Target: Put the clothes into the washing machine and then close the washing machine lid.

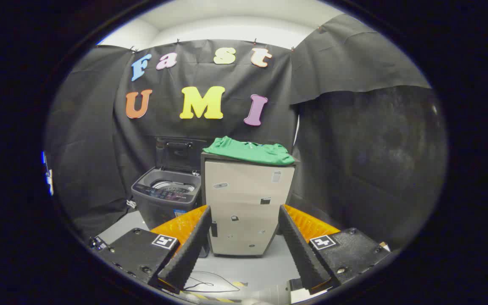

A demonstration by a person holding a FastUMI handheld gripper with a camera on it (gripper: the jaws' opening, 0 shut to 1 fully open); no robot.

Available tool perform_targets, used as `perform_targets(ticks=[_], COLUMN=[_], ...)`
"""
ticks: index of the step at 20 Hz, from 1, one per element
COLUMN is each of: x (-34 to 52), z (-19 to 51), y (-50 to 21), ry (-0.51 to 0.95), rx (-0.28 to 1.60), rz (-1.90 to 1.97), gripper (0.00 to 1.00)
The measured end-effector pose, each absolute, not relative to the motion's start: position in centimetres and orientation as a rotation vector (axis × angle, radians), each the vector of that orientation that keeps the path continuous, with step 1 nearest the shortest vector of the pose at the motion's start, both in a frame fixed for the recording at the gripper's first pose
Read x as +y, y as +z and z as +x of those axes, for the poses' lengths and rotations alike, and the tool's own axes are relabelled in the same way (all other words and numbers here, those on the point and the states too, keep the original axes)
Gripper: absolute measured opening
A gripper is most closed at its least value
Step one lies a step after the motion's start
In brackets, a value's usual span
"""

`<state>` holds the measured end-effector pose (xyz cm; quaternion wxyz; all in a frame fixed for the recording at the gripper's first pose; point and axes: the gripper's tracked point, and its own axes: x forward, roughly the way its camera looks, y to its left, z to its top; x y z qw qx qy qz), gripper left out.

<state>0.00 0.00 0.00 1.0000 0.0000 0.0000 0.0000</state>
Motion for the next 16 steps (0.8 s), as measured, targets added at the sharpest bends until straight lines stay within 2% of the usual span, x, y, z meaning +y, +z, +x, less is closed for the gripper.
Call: perform_targets(ticks=[16], x=[1.0], z=[0.9], y=[0.8], ry=[0.011], rx=[0.004], rz=[-0.015], gripper=[0.99])
